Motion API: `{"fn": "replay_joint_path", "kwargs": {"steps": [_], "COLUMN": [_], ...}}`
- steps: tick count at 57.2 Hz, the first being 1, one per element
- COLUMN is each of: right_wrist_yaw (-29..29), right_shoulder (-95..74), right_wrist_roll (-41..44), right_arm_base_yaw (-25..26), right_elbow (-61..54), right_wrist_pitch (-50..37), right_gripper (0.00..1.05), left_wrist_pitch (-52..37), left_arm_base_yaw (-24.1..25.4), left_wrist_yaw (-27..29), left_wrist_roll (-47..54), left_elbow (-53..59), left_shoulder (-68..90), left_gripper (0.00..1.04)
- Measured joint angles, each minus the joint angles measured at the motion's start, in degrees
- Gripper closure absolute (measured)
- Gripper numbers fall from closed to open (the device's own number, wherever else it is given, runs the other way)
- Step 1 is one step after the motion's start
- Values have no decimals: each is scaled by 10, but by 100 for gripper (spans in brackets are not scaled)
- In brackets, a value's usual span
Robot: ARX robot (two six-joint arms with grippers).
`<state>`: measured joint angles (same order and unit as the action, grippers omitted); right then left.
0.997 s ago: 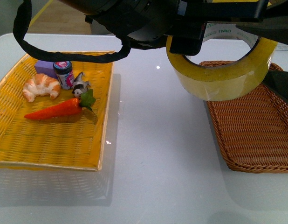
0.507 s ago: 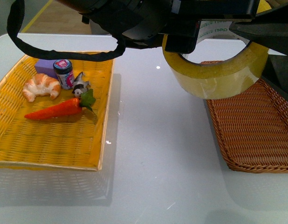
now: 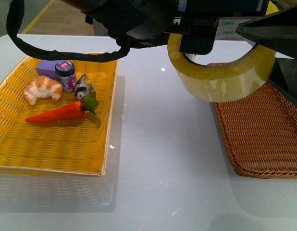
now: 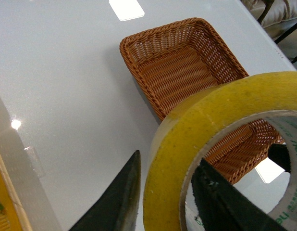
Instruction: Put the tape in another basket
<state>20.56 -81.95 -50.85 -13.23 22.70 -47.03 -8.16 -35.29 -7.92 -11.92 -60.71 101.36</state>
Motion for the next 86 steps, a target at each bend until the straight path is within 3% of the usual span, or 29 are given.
{"fn": "replay_joint_path", "kwargs": {"steps": [21, 53, 55, 56, 61, 63, 67, 77, 84, 86], "right_wrist_yaw": [0, -8, -9, -10, -9, -9, -9, 0, 0, 0], "right_shoulder": [-1, -1, -1, -1, -1, -1, 0, 3, -6, -14], "right_wrist_roll": [-10, -28, -31, -32, -34, -34, -35, -34, -34, -34], "right_arm_base_yaw": [-2, 25, 28, 28, 28, 29, 36, 55, 99, 112], "right_elbow": [-1, -8, -8, -8, -8, -9, -9, -9, -4, 0], "right_wrist_pitch": [-10, -7, -7, -7, -7, -7, -7, 2, 3, 2], "right_gripper": [57, 57, 57, 57, 57, 57, 57, 57, 57, 57], "left_wrist_pitch": [0, -55, -127, -200, -345, -379, -416, -432, -432, -432], "left_arm_base_yaw": [2, 36, 34, 35, 56, 69, 97, 153, 185, 192], "left_wrist_yaw": [0, -1, 83, 164, 305, 324, 328, 275, 240, 232], "left_wrist_roll": [0, 7, 31, 51, 85, 91, 99, 109, 111, 111], "left_elbow": [0, 30, 56, 87, 181, 212, 265, 380, 434, 445], "left_shoulder": [-1, -60, -66, -74, -118, -139, -183, -268, -320, -333], "left_gripper": [8, 9, 15, 20, 34, 40, 50, 81, 102, 103]}}
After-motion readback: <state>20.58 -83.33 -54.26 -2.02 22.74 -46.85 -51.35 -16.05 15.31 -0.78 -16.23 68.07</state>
